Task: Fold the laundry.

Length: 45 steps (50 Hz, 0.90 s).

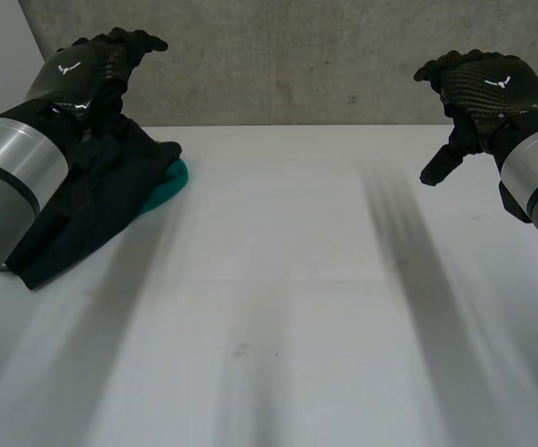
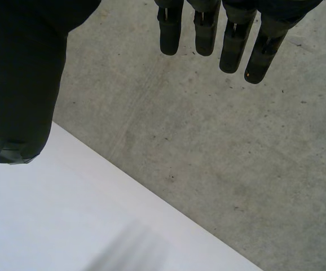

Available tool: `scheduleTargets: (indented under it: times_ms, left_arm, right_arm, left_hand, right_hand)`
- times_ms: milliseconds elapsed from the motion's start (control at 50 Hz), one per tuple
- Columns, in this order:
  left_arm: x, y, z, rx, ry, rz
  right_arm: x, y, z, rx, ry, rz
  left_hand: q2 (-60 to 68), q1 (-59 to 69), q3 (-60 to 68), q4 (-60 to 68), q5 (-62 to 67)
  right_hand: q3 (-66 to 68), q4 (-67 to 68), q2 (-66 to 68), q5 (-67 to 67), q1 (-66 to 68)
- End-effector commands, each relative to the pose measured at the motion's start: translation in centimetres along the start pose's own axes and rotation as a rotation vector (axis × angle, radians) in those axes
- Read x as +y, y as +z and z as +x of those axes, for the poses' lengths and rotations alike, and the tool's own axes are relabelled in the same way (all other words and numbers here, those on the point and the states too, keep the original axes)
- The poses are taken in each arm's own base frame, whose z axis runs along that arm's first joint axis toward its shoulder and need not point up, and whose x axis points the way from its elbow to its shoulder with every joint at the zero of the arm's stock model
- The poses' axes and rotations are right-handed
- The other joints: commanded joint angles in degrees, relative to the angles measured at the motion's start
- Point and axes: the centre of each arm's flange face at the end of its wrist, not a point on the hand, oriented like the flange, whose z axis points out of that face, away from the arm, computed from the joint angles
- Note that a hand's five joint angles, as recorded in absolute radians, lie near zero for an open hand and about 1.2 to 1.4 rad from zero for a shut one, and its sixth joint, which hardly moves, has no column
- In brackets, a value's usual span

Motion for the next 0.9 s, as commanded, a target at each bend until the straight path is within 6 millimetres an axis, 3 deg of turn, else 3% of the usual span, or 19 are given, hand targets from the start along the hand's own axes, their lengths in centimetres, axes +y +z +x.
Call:
scheduleTargets:
  times_ms: [20, 100, 220, 240, 320, 500, 620, 700, 720, 780, 840, 860, 900]
  left_arm:
    - [-0.1, 0.3, -0.3, -0.005, 0.011, 0.011]
    - [0.9, 1.6, -1.8, -0.041, 0.073, 0.007]
    - [4.7, 5.0, -7.4, -0.183, 0.306, -0.045]
    - [6.1, 6.1, -9.1, -0.234, 0.38, -0.07]
    - [9.5, 8.0, -12.3, -0.314, 0.513, -0.143]
    - [17.2, 10.1, -19.1, -0.398, 0.655, -0.298]
    - [20.3, 10.8, -20.3, -0.393, 0.648, -0.333]
    - [20.4, 10.9, -20.6, -0.395, 0.645, -0.329]
    - [20.1, 11.0, -20.6, -0.399, 0.64, -0.322]
    - [19.1, 11.2, -19.8, -0.395, 0.643, -0.3]
    - [16.7, 11.3, -17.6, -0.373, 0.633, -0.247]
    - [15.2, 11.3, -15.6, -0.347, 0.603, -0.205]
    - [13.3, 11.1, -13.3, -0.318, 0.553, -0.154]
  right_arm:
    - [0.0, 0.0, 0.0, -0.001, -0.001, 0.0]
    - [0.1, 0.0, -0.1, -0.002, -0.001, -0.003]
    - [0.2, -0.1, -0.1, -0.003, -0.001, -0.007]
    - [0.2, -0.1, -0.1, -0.003, -0.002, -0.009]
    - [0.4, -0.1, -0.2, -0.006, -0.002, -0.015]
    - [1.4, 0.1, -0.3, -0.012, 0.0, -0.043]
    - [2.0, 0.1, -0.5, -0.017, 0.0, -0.062]
    - [2.4, 0.3, -0.6, -0.02, 0.001, -0.072]
    - [2.4, 0.3, -0.6, -0.021, 0.001, -0.074]
    - [2.4, 0.3, -0.6, -0.021, -0.005, -0.072]
    - [2.3, 0.3, -0.5, -0.018, -0.01, -0.068]
    - [2.2, 0.3, -0.5, -0.018, -0.01, -0.067]
    - [2.2, 0.4, -0.4, -0.016, -0.01, -0.066]
  left_hand:
    - [-1.5, -1.7, -4.9, -1.5, -2.2]
    - [-1.3, -1.5, -4.8, -1.3, -2.0]
    - [-1.7, -1.8, -5.1, -1.6, -2.4]
    - [-1.8, -2.0, -5.3, -1.8, -2.5]
    - [-2.0, -2.2, -5.4, -2.0, -2.7]
    - [-2.1, -2.2, -5.5, -2.0, -2.8]
    - [1.0, 0.8, -2.4, 1.1, 0.3]
    - [39.8, 39.6, 36.3, 39.8, 39.1]
    - [67.7, 67.5, 64.2, 67.7, 67.0]
    - [67.9, 67.8, 64.5, 68.0, 67.2]
    - [67.9, 67.8, 64.5, 68.0, 67.2]
    - [67.9, 67.8, 64.5, 68.0, 67.2]
    - [67.9, 67.8, 64.5, 68.0, 67.2]
  right_hand:
    - [-2.5, -3.3, -2.9, -3.3, -1.3]
    - [-2.5, -3.3, -2.9, -3.3, -1.3]
    - [-2.5, -3.3, -2.9, -3.3, -1.3]
    - [-2.5, -3.3, -2.9, -3.3, -1.3]
    - [-2.5, -3.3, -2.9, -3.3, -1.3]
    - [-2.5, -3.3, -2.9, -3.3, -1.3]
    - [-2.5, -3.3, -2.9, -3.3, -1.3]
    - [-2.5, -3.3, -2.9, -3.3, -1.3]
    - [-2.5, -3.3, -2.9, -3.3, -1.3]
    - [-2.5, -3.3, -2.9, -3.3, -1.3]
    - [-2.5, -3.3, -2.9, -3.3, -1.3]
    - [-2.5, -3.3, -2.9, -3.3, -1.3]
    - [-2.5, -3.3, -2.9, -3.3, -1.3]
